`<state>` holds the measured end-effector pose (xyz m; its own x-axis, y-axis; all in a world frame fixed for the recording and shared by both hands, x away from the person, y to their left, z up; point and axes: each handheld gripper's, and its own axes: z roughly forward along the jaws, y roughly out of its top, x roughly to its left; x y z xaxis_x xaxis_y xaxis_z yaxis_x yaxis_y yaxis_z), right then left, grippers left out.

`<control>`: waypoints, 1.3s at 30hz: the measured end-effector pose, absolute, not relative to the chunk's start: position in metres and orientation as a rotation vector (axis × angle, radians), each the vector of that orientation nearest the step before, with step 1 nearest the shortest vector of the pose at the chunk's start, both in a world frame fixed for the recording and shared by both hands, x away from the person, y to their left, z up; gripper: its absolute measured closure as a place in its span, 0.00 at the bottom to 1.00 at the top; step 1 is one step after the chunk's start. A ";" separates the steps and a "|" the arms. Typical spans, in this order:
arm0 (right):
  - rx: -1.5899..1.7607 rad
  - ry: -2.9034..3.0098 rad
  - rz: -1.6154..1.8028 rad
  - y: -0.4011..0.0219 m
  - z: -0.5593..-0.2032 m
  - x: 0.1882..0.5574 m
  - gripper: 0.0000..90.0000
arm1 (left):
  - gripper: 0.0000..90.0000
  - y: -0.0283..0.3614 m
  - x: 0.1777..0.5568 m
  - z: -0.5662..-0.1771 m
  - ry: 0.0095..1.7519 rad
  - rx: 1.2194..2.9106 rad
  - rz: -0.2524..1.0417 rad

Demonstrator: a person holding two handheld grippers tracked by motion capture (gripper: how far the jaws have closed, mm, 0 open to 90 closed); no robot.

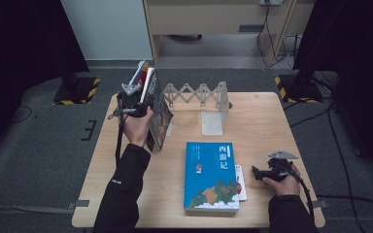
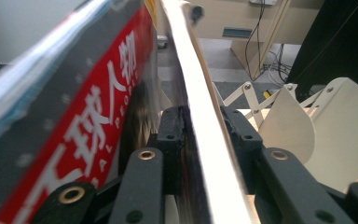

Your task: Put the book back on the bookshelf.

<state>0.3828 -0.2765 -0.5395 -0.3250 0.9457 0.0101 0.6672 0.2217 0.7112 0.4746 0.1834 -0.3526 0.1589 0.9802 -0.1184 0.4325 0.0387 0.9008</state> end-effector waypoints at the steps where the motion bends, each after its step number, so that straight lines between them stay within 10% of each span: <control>1: 1.485 2.075 0.874 -0.277 -0.539 0.383 0.04 | 0.77 0.183 0.476 -0.354 1.419 1.541 0.770; 8: 1.483 2.077 0.873 -0.277 -0.539 0.383 0.04 | 0.91 0.185 0.479 -0.354 1.468 1.526 0.787; 39: 1.483 2.081 0.871 -0.276 -0.539 0.383 0.03 | 0.91 0.171 0.507 -0.356 1.430 1.505 0.906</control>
<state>0.3833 -0.2764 -0.5395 -0.3294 0.9442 0.0081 0.6681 0.2270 0.7086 0.5071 0.1707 -0.3562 0.0836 0.9953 -0.0490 0.3806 0.0136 0.9246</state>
